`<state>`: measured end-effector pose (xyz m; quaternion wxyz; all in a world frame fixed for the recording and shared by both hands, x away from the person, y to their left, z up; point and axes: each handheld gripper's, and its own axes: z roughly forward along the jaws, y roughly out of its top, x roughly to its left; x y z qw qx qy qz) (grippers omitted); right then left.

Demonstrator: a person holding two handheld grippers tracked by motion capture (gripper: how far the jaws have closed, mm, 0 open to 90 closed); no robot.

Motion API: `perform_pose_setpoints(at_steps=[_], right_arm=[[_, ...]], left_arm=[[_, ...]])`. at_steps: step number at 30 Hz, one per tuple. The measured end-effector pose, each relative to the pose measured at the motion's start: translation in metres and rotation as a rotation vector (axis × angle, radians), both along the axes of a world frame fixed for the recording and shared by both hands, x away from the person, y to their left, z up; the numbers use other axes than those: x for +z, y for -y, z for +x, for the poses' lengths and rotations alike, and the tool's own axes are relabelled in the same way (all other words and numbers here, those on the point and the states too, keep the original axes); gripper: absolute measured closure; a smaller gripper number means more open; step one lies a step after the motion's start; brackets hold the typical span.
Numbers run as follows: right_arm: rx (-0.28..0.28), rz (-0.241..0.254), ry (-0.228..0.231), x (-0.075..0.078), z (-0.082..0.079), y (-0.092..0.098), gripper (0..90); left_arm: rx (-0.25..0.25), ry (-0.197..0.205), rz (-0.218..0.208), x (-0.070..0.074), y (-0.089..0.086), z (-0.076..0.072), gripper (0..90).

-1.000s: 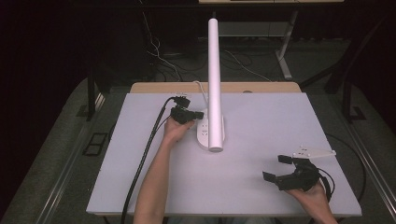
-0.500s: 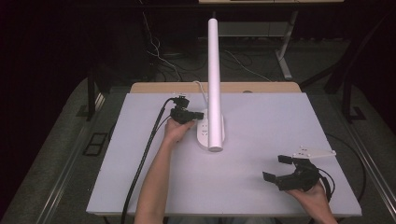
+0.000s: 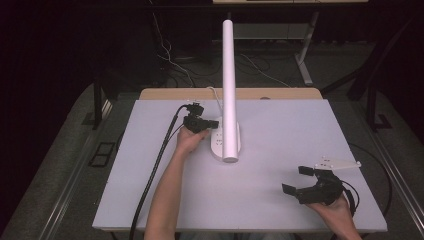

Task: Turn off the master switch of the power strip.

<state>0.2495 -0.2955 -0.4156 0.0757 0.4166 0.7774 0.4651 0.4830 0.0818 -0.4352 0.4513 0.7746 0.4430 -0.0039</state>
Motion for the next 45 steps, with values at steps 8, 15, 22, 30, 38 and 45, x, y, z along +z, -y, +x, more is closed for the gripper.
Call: perform_pose_setpoints(at_steps=[8, 15, 22, 30, 38, 45], right_arm=[[-0.003, -0.002, 0.000, -0.001, 0.000, 0.000, 0.6], [-0.001, -0.002, 0.001, -0.001, 0.000, 0.000, 0.6], [0.000, -0.006, 0.004, -0.001, 0.000, -0.001, 0.6], [-0.002, 0.000, 0.005, -0.001, 0.000, 0.001, 0.6], [-0.007, 0.002, 0.003, -0.001, 0.000, 0.001, 0.6], [-0.004, 0.003, 0.003, -0.001, 0.000, 0.002, 0.6]], left_arm=[[0.012, -0.006, 0.006, 0.001, 0.002, 0.000, 90.0], [0.024, -0.022, -0.009, 0.000, 0.004, 0.001, 90.0], [0.028, -0.018, 0.019, 0.001, 0.006, -0.001, 90.0], [0.021, 0.015, 0.008, 0.003, 0.005, -0.002, 90.0], [-0.004, 0.080, 0.028, 0.012, 0.002, -0.008, 89.4], [-0.004, 0.105, 0.038, 0.025, -0.007, -0.014, 84.9]])
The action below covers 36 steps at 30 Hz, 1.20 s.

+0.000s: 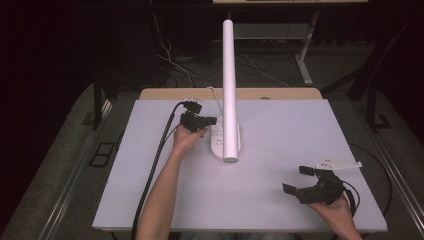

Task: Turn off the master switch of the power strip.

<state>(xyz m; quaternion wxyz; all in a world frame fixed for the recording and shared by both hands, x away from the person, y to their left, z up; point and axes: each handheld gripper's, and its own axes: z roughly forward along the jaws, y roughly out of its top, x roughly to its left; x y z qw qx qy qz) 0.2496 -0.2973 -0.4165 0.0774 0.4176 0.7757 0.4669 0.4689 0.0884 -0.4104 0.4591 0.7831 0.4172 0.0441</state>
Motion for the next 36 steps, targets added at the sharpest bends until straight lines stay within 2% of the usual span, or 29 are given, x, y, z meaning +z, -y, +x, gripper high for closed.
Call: perform_pose_setpoints(at_steps=[1, 3, 9, 10, 12, 15, 16, 17, 19, 21, 25, 32, 33, 34, 35, 36], right_arm=[[0.000, 0.000, 0.000, 0.000, 0.000, 0.000, 0.6], [0.000, 0.000, -0.001, 0.000, 0.000, 0.000, 0.6], [0.000, 0.001, 0.003, 0.000, 0.000, 0.000, 0.6], [-0.001, 0.001, 0.004, 0.000, 0.000, 0.000, 0.6], [-0.001, 0.001, 0.003, 0.000, 0.000, -0.001, 0.6], [-0.001, 0.001, 0.004, 0.000, 0.000, -0.001, 0.6], [-0.001, 0.001, 0.005, 0.000, 0.000, -0.001, 0.6], [-0.001, 0.001, 0.005, 0.000, 0.000, -0.001, 0.6], [-0.001, 0.001, 0.006, 0.000, 0.000, -0.001, 0.6], [0.001, 0.001, 0.008, 0.000, 0.000, -0.002, 0.6], [0.000, 0.002, 0.011, 0.000, -0.001, -0.002, 0.6], [0.003, 0.002, 0.008, 0.000, -0.001, -0.003, 0.6], [0.003, 0.001, 0.009, 0.000, -0.001, -0.003, 0.6], [0.003, 0.001, 0.010, 0.000, -0.001, -0.003, 0.6], [0.003, 0.001, 0.010, 0.000, -0.001, -0.003, 0.6], [0.003, 0.001, 0.009, 0.000, -0.001, -0.003, 0.6]], left_arm=[[0.011, 0.011, 0.015, 0.003, -0.002, -0.002, 84.3], [0.018, 0.014, 0.013, 0.003, -0.004, -0.003, 83.9], [0.027, 0.018, -0.025, 0.010, -0.017, -0.013, 80.1], [0.023, 0.022, -0.028, 0.011, -0.020, -0.014, 76.5], [0.035, 0.015, -0.061, 0.015, -0.026, -0.019, 69.4], [0.043, 0.023, -0.077, 0.019, -0.031, -0.021, 62.0], [0.044, 0.025, -0.079, 0.020, -0.033, -0.023, 54.7], [0.042, 0.029, -0.079, 0.022, -0.034, -0.024, 54.7], [0.040, 0.027, -0.073, 0.025, -0.038, -0.029, 45.1], [0.027, 0.043, -0.059, 0.028, -0.042, -0.034, 38.0], [0.036, 0.049, -0.081, 0.028, -0.053, -0.047, 20.8], [0.046, 0.047, -0.126, 0.028, -0.072, -0.067, 9.1], [0.050, 0.046, -0.127, 0.029, -0.073, -0.070, 2.7], [0.051, 0.045, -0.121, 0.029, -0.074, -0.072, 0.0], [0.048, 0.041, -0.118, 0.029, -0.075, -0.075, 0.0], [0.037, 0.054, -0.108, 0.029, -0.076, -0.078, 0.0]])
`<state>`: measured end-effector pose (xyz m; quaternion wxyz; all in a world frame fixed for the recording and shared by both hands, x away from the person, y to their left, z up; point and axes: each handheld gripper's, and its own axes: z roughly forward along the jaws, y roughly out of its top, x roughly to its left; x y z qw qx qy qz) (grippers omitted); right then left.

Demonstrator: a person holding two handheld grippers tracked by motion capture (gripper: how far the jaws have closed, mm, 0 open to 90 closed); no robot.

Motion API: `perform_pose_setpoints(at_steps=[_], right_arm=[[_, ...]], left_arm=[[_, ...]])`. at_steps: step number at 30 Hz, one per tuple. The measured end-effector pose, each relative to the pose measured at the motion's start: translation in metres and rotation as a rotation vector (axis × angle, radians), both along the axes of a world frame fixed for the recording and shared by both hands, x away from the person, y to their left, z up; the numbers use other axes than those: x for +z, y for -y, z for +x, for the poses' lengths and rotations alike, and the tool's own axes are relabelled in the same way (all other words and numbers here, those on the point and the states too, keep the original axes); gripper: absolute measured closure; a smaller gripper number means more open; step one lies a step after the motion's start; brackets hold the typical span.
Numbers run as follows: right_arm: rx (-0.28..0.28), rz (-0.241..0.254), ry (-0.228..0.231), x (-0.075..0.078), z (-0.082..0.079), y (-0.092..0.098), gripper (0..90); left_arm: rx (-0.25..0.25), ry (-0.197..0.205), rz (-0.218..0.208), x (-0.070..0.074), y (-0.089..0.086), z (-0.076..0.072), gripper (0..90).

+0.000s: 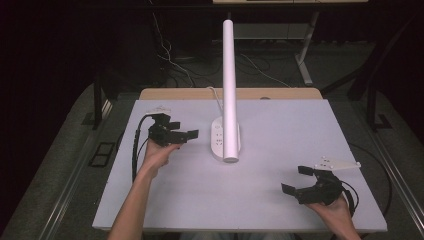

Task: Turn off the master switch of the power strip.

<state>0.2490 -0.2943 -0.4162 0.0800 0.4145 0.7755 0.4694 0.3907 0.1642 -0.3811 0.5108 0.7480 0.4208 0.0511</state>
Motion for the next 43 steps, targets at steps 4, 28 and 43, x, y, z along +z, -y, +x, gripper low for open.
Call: perform_pose_setpoints(at_steps=[4, 28, 43], right_arm=[[-0.002, 0.001, 0.001, 0.000, 0.000, 0.000, 0.6], [-0.002, -0.010, 0.008, 0.000, 0.000, -0.001, 0.6], [0.003, -0.006, -0.008, -0.001, -0.002, -0.002, 0.6]], left_arm=[[-0.006, 0.018, 0.001, 0.002, -0.003, -0.013, 0.0], [-0.005, 0.140, -0.022, -0.014, -0.015, -0.092, 0.0], [-0.046, 0.122, 0.016, -0.033, -0.016, -0.126, 0.0]])
